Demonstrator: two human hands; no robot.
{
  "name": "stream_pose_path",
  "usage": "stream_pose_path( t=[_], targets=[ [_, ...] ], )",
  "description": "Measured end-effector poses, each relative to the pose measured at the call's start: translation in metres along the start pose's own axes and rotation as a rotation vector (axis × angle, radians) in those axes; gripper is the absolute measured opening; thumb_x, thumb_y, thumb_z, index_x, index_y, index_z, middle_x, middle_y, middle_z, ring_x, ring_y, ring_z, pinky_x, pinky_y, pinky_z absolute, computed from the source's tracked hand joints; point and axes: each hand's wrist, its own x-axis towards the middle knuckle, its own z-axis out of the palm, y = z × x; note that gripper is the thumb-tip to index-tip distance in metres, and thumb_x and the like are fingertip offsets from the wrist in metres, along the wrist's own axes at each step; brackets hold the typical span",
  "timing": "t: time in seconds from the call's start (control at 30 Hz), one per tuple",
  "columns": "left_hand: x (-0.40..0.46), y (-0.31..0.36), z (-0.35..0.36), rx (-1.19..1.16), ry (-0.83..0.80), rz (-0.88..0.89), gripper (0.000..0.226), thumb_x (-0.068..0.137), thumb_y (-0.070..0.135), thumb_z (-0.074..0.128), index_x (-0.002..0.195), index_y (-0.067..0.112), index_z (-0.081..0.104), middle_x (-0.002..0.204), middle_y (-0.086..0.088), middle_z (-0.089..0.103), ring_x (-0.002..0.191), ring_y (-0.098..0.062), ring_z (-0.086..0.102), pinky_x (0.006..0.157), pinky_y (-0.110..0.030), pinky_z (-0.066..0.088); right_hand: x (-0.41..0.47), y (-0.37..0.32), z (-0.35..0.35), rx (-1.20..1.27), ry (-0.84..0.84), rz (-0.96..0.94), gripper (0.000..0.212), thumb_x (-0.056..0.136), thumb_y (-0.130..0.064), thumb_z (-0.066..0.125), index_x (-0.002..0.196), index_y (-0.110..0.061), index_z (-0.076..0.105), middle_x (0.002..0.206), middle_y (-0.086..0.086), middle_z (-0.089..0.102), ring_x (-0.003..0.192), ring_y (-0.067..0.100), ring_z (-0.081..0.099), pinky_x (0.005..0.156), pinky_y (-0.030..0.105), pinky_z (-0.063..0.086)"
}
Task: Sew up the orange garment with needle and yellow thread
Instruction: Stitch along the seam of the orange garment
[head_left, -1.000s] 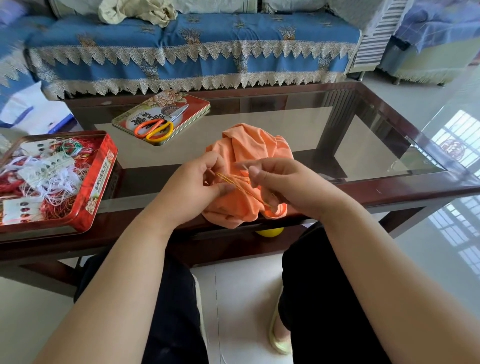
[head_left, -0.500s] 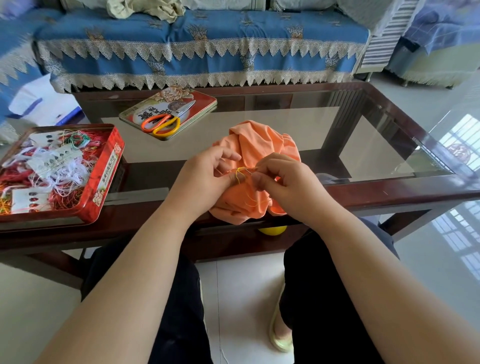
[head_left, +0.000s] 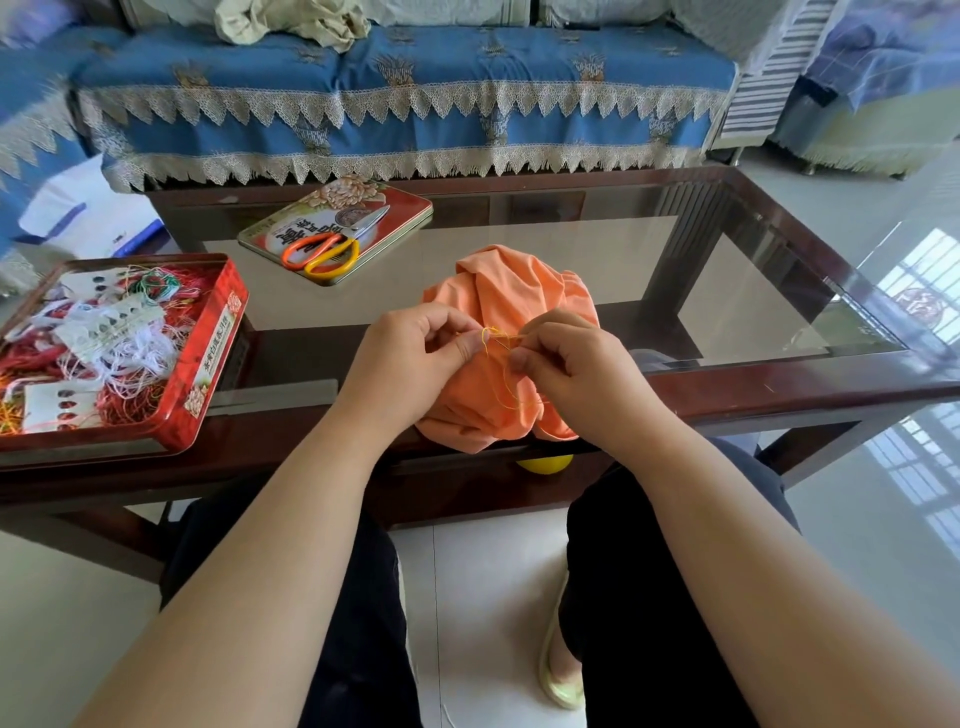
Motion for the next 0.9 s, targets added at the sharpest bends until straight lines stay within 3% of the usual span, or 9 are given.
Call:
stream_pose_path(
  t=[0.07,0.33,0.53,0.7,0.8,0.9],
  targets=[
    [0.0,-0.001,0.0,0.053,0.005,0.027,0.011,0.091,0.035,0.063,0.098,0.029,0.07,0.087,0.016,0.063,0.084,0.001,0.057,0.066,-0.003,0.038,0.0,0.001,0.0,-0.006,-0.01,0.008,0.014,0.092,-0.015,0.062,0.086,-0.004,0.068,0.096,-0.002,0.062,0.085,0.011,0.057,0.078,0.015,0.044],
    [0.001,-0.002,0.003,0.117,-0.001,0.096,0.014,0.096,0.032,0.055,0.1,0.023,0.065,0.092,0.01,0.063,0.084,-0.002,0.055,0.066,-0.006,0.037,0.0,0.003,0.002,-0.025,-0.017,0.015,0.015,0.093,-0.016,0.061,0.083,-0.007,0.067,0.097,-0.007,0.061,0.085,0.007,0.056,0.077,0.01,0.042],
    [0.0,0.001,0.005,0.133,-0.029,0.116,0.006,0.098,0.032,0.05,0.096,0.029,0.055,0.082,0.026,0.051,0.075,0.008,0.05,0.06,0.004,0.034,0.0,0.003,0.003,-0.009,0.0,0.052,0.017,0.092,-0.015,0.061,0.079,-0.006,0.065,0.095,-0.004,0.062,0.082,0.008,0.055,0.075,0.012,0.042],
    [-0.001,0.002,0.008,0.126,-0.03,0.105,0.014,0.098,0.03,0.05,0.103,0.022,0.061,0.09,0.014,0.058,0.077,0.008,0.05,0.062,0.005,0.034,0.0,0.0,0.005,0.014,0.036,0.107,0.019,0.093,-0.015,0.058,0.079,-0.006,0.066,0.091,-0.006,0.061,0.081,0.009,0.056,0.075,0.012,0.041],
    [-0.002,0.002,0.013,0.131,-0.038,0.095,0.021,0.097,0.033,0.053,0.11,0.021,0.063,0.1,0.01,0.06,0.081,0.001,0.054,0.065,-0.002,0.038,0.0,-0.002,0.007,0.013,0.055,0.142,0.02,0.094,-0.017,0.056,0.08,-0.008,0.067,0.091,-0.001,0.063,0.082,0.013,0.057,0.073,0.015,0.042],
    [-0.003,0.001,0.018,0.153,0.002,0.169,0.024,0.093,0.034,0.061,0.111,0.019,0.066,0.105,0.004,0.065,0.092,-0.009,0.059,0.074,-0.017,0.047,0.001,-0.002,0.01,-0.011,0.079,0.178,0.022,0.096,-0.02,0.054,0.084,-0.007,0.067,0.089,0.0,0.063,0.08,0.014,0.057,0.071,0.021,0.044]
  ],
)
